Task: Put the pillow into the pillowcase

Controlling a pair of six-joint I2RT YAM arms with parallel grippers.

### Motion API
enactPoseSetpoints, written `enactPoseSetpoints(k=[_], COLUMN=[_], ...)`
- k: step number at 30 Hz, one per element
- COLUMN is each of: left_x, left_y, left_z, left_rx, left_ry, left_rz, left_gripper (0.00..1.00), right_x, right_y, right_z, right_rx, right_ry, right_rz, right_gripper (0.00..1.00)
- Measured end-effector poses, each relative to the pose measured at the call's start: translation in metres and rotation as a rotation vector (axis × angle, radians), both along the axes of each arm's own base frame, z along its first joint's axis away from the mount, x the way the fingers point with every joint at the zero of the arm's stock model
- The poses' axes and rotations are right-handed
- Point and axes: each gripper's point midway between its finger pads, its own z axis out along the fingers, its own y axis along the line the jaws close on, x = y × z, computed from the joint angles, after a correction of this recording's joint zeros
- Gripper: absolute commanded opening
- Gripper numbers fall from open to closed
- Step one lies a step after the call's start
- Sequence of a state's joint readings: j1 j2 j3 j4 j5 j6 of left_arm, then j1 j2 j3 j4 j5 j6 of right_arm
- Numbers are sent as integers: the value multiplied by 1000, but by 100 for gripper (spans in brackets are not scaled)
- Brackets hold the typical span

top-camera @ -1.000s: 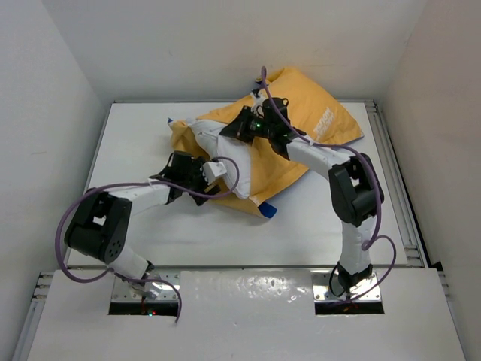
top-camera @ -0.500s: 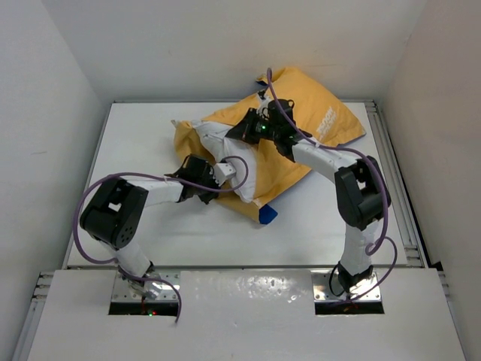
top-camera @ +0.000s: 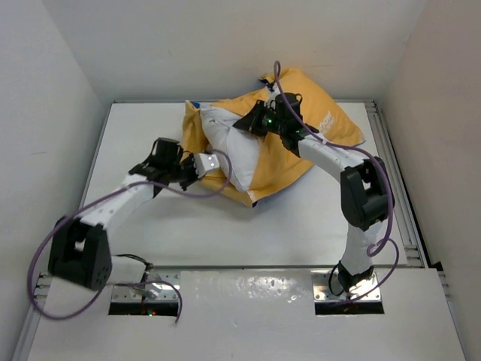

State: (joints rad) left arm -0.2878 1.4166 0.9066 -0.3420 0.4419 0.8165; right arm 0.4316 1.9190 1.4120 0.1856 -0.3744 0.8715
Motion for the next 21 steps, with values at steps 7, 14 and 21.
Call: enactPoseSetpoints(k=[7, 14, 21], left_x=[-100, -137, -80], left_y=[21, 17, -9], left_z=[-11, -41, -11], left_rx=[131, 188, 68], left_ry=[-93, 32, 19], left_rz=[-310, -473, -273], left_gripper=[0, 48, 62], right_x=[13, -9, -22], right_y=[-15, 2, 24], right_z=[9, -27, -44], right_rx=[-22, -3, 39], right_ry=[-37, 69, 118], right_rz=[-62, -27, 0], right_gripper=[0, 0, 0])
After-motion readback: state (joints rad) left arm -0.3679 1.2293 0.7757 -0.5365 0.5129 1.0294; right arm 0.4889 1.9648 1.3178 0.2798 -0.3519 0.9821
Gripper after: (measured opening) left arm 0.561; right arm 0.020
